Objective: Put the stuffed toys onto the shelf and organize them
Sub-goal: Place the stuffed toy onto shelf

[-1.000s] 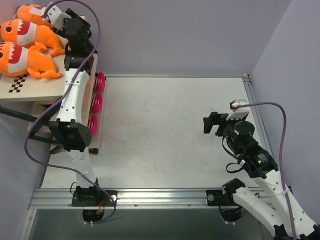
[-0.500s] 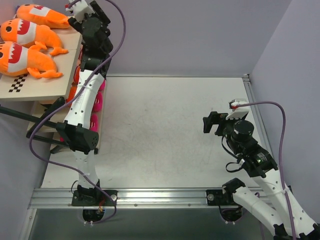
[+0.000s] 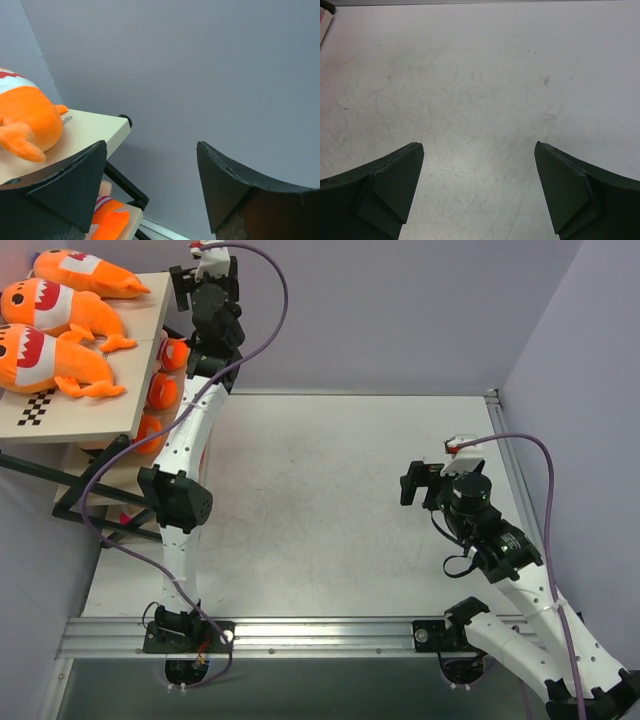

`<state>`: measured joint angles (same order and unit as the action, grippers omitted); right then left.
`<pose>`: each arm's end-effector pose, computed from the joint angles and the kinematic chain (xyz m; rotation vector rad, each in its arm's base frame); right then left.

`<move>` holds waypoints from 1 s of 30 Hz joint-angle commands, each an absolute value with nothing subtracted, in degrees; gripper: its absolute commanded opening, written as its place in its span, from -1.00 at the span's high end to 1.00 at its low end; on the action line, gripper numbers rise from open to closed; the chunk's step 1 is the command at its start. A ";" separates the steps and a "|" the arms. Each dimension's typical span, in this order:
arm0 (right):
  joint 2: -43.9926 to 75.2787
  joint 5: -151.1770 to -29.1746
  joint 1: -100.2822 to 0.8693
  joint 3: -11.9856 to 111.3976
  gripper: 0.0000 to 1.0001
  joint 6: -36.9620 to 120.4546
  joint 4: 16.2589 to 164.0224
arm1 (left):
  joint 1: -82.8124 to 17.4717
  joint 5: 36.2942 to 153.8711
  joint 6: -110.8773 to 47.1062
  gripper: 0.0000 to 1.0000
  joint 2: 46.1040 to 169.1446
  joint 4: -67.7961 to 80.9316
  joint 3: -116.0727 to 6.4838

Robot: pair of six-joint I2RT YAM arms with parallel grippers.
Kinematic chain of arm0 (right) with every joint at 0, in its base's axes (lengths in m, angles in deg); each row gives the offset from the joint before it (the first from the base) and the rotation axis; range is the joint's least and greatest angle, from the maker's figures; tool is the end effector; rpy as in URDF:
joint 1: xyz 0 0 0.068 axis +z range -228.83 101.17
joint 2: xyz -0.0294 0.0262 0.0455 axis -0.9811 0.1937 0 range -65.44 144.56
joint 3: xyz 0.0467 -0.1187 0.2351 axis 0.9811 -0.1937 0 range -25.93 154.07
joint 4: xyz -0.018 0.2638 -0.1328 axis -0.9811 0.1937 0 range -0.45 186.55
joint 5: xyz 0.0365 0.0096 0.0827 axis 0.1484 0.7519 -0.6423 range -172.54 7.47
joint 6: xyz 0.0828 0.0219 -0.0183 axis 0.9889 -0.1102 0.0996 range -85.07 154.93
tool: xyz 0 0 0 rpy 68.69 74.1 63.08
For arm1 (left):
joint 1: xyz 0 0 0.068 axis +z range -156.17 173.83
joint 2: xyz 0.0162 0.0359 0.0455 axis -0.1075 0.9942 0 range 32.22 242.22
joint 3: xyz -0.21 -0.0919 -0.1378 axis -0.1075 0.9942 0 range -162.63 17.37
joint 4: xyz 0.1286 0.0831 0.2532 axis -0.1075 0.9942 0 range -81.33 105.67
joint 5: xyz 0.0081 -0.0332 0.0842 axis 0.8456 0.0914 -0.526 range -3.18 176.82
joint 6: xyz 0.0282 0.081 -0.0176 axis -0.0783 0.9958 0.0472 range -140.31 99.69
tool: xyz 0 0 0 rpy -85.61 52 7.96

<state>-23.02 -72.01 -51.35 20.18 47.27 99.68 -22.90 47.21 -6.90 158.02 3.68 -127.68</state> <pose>0.2334 0.1053 0.3489 -0.0848 1.6926 0.3677 0.5306 -0.1078 0.5275 -0.3052 1.2187 0.3459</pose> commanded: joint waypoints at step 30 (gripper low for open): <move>-21.84 -70.93 -50.97 19.77 -0.99 46.97 98.33 | -18.12 38.75 4.04 -0.78 156.41 -7.24 -123.34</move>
<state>-21.93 -72.01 -51.35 19.81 47.27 99.68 -18.42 40.23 3.57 159.52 -4.04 -122.91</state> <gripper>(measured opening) 0.994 0.890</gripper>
